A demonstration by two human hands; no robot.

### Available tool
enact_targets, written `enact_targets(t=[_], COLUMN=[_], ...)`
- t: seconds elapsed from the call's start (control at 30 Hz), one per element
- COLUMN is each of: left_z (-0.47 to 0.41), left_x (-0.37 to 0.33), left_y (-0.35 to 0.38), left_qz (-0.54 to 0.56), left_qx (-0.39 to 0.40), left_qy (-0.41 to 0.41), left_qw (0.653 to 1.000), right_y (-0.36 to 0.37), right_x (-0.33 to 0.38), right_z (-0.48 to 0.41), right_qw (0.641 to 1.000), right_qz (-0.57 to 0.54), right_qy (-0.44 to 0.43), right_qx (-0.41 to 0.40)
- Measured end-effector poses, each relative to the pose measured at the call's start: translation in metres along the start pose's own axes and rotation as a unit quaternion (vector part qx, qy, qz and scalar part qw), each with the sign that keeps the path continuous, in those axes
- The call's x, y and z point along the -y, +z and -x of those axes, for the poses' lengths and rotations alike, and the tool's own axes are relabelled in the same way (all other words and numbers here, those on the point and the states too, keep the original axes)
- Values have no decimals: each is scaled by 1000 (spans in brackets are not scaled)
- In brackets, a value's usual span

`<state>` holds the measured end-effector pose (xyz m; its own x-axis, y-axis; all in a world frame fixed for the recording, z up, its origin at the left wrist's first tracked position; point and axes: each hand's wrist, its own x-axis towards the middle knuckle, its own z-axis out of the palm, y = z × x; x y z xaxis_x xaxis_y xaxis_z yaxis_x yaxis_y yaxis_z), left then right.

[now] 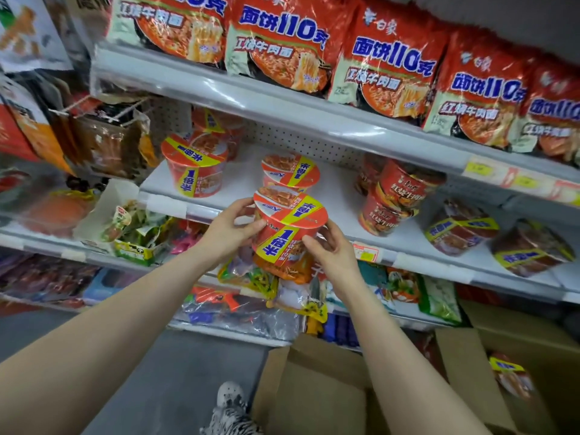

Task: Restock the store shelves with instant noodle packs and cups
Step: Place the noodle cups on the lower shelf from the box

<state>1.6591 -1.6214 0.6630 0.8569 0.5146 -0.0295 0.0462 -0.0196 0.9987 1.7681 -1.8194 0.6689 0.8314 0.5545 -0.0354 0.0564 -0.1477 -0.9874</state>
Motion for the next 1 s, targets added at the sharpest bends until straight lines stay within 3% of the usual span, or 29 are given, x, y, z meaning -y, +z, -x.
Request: enact_targets(t=[0.3,0.6,1.0], left_z=[-29,-70,-54], left_x=[6,7,23], left_y=[-6,-10,-8], left_qz=[34,-11,16], left_qx=[7,22,7], left_qy=[-2,26,32], left_qw=[999,999,999], right_y=[14,25,32], right_x=[0,7,-3], right_z=[-30,-69,-53], right_qw=[999,998,997], right_qz=[35,53,69], right_qy=[2,21,17], right_qx=[-4,-19,-34])
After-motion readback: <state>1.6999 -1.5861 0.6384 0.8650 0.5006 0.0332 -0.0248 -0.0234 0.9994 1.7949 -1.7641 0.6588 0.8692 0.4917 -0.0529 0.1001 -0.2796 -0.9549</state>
